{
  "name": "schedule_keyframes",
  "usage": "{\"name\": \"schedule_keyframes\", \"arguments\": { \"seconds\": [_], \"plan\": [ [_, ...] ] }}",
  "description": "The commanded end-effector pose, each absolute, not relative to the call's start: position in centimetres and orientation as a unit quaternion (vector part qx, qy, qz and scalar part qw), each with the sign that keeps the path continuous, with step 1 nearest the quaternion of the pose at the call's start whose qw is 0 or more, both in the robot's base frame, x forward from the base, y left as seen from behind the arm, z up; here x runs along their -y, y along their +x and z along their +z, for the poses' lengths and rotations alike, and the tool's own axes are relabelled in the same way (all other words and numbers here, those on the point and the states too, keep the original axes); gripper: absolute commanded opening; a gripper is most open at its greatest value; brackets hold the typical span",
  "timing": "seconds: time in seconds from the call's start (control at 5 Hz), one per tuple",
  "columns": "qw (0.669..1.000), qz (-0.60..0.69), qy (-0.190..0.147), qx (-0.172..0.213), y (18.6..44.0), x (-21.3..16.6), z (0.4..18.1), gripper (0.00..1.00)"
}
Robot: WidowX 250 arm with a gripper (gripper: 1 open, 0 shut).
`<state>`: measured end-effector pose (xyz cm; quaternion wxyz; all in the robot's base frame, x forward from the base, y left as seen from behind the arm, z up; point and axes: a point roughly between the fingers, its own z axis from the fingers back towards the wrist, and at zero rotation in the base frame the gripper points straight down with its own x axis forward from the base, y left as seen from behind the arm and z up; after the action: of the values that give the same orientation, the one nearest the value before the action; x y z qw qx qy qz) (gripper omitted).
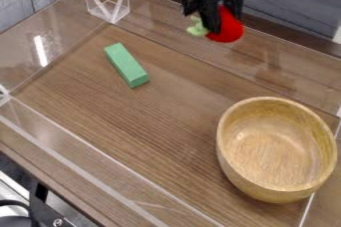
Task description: Move the red object to the left side of the table
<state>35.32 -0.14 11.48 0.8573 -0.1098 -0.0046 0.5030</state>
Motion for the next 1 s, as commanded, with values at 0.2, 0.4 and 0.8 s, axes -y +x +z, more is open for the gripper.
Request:
{"name": "schedule_keyframes", "arguments": {
  "seconds": [0.2,0.4,0.8],
  "plan": [
    [0.838,0.53,-0.121,0.037,33.9,1.2,13.4,0.0],
    [0.813,0.568,-0.122,0.044,32.7,1.0,14.5,0.0],
    [0.843,0.522,-0.127,0.035,32.4,2.5,15.4,0.0]
  ]
}}
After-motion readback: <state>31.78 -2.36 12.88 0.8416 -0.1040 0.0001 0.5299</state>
